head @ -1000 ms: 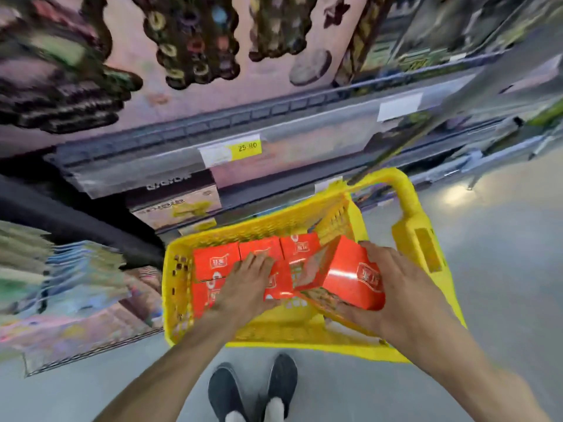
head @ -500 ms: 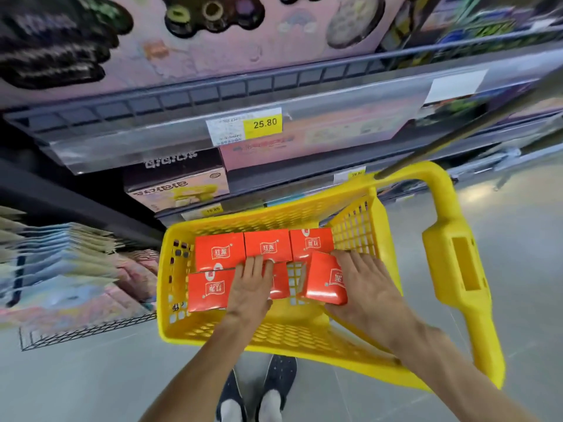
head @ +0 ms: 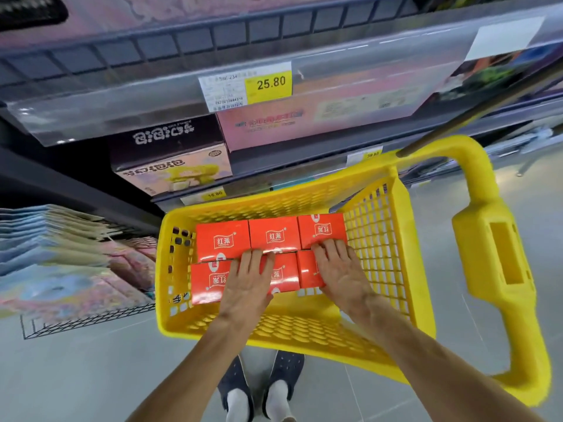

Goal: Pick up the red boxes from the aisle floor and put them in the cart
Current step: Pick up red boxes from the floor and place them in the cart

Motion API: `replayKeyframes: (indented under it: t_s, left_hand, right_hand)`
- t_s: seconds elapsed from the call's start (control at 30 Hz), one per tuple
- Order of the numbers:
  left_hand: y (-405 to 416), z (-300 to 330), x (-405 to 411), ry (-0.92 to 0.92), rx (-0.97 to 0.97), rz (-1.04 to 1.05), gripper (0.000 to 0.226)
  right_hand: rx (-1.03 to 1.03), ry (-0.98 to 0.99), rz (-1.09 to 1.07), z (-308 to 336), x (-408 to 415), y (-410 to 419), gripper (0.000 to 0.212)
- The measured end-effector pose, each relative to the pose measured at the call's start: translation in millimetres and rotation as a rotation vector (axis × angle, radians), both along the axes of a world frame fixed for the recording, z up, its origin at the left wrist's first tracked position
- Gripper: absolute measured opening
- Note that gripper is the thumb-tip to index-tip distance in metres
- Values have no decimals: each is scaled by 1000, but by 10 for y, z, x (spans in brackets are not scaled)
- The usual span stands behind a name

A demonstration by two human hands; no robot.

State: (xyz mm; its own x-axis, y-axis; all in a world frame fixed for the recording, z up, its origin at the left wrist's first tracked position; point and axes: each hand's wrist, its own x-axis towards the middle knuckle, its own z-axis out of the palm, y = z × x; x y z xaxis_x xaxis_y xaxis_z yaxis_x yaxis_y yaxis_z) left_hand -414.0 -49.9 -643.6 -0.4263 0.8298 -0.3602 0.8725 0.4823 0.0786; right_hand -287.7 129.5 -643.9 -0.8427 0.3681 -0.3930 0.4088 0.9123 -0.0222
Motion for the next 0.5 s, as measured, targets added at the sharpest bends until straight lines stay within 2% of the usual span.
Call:
replayKeyframes:
  t_s: [0.1,0.2,0.37,0.5]
  left_hand:
    - [-36,9,6,-2,12,-5,92]
    - [-60,72,14,-10,-10,-23,90]
    - [-43,407,-87,-42,49,-87,84]
    - [143,1040,-220,-66,163,-169,74]
  right_hand:
    - [32,21,-31,-37,39,-59,73]
    - [48,-9,-9,2,93,-117,72]
    - [-20,-86,1,293,213,15,101]
    - [-131,-43,-17,1017,262,189,80]
